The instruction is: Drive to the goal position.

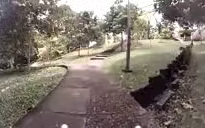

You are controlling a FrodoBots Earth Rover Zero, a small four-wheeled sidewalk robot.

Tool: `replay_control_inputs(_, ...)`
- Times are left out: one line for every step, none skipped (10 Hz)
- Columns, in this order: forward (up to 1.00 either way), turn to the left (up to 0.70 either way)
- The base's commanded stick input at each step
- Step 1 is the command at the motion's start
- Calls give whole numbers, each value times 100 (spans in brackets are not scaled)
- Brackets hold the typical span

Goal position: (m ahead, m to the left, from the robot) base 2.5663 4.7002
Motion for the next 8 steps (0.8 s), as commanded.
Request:
replay_control_inputs(50, 50)
replay_control_inputs(50, 48)
replay_control_inputs(50, 25)
replay_control_inputs(50, 4)
replay_control_inputs(50, 0)
replay_control_inputs(50, 0)
replay_control_inputs(50, 0)
replay_control_inputs(50, 15)
